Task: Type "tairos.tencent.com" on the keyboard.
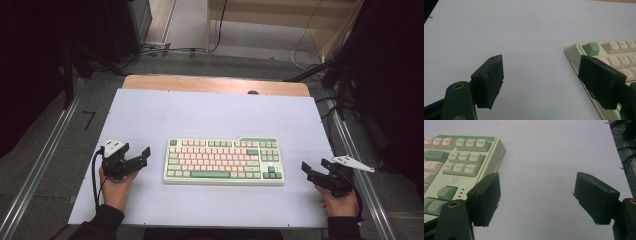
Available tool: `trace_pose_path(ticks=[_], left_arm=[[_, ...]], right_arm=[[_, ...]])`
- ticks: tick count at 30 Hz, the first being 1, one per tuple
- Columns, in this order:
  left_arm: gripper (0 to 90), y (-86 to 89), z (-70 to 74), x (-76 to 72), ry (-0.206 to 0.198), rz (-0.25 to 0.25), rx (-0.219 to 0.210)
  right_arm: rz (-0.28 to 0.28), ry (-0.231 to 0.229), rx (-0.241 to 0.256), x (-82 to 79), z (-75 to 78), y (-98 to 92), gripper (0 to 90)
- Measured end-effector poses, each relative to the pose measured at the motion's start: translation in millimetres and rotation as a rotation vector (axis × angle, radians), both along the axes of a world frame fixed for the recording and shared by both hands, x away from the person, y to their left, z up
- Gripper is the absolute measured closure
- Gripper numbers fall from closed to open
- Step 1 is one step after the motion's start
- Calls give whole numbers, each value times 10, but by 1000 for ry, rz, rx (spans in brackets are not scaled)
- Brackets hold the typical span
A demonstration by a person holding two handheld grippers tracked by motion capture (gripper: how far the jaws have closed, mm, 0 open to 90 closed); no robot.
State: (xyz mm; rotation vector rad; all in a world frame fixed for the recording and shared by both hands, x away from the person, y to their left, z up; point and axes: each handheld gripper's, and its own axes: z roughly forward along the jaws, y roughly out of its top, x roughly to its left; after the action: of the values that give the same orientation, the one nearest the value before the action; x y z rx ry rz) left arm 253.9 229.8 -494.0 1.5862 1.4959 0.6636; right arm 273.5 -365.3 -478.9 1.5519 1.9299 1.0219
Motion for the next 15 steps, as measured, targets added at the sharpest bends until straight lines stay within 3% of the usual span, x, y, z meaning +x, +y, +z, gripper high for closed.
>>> trace_pose_path(ticks=[10, 15], left_arm=[[208, -68, 25, -14, -9, -27, 8], [209, -132, 64, -20, -15, -53, -9]], right_arm=[[33, -4, 2, -17, 30, 108, 194], [79, -8, 4, -20, 56, 260, 194]])
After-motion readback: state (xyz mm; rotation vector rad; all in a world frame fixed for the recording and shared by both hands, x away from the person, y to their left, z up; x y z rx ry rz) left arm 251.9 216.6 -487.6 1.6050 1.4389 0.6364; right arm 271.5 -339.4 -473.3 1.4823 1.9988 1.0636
